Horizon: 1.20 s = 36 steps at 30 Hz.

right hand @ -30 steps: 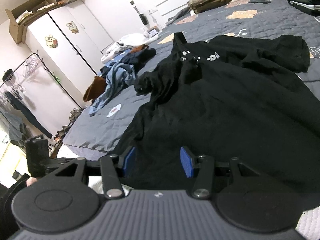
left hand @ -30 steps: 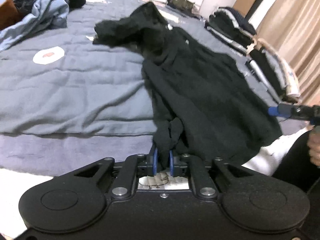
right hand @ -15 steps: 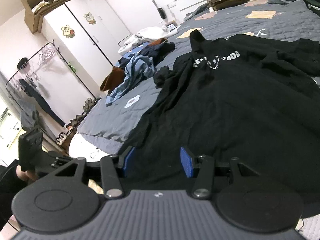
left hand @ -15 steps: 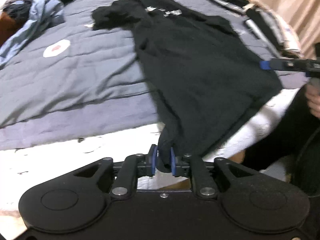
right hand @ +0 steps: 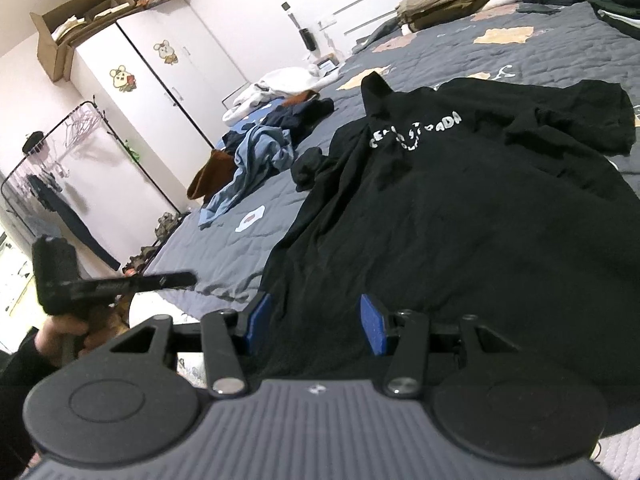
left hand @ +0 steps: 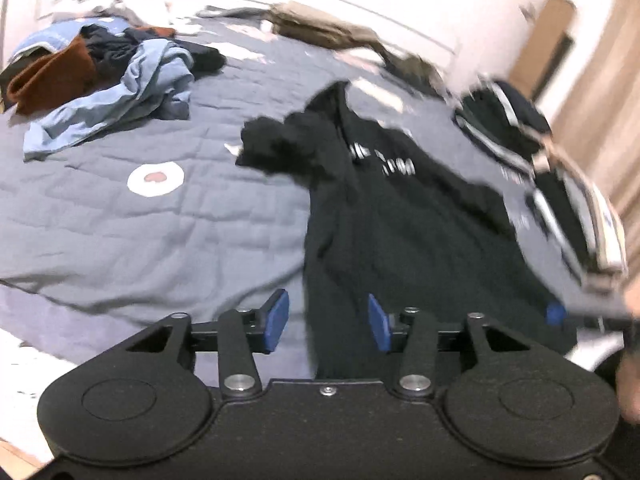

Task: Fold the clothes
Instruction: 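Grasp the black garment's collar with the left gripper and lift it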

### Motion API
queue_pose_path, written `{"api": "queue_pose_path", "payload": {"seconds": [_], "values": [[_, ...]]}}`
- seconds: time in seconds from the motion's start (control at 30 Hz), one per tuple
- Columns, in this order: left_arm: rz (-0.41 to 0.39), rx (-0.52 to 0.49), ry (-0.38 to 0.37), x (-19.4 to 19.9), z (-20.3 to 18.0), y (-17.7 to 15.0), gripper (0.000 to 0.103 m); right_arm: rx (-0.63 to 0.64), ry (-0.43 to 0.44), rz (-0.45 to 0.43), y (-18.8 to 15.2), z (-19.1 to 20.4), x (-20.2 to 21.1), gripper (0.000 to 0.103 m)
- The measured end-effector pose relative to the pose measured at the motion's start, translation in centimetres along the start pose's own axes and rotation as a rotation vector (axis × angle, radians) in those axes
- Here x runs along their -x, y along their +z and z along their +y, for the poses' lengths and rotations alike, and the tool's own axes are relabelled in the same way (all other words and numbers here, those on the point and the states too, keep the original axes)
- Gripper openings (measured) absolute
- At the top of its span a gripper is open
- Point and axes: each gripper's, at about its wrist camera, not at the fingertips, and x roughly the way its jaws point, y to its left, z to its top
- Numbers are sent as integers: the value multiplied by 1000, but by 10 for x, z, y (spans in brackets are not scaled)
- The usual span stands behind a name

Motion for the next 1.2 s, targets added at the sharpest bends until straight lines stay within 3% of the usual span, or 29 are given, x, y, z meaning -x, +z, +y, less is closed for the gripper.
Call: {"api": "queue_pose_path", "payload": {"seconds": [0.4,0.5,0.57,0.73,0.9,1.2], "values": [[-126,286,6,-65,28,42,51,-47,0,-49,37,-4,-6,49],[-147,350,-16,-75,34,58,54,-14,-11,-48,59,0,-16,49],[-162,374,-13,-82,36,70,62,21,-15,-44,77,5,-25,49],[-197,438,-25,-100,46,91,64,66,23,-51,124,15,-50,49],[-178,597,-44,-125,62,91,65,94,46,-70,160,25,-76,49],[-166,692,-29,-151,76,92,65,84,75,-39,158,8,-105,49]]}}
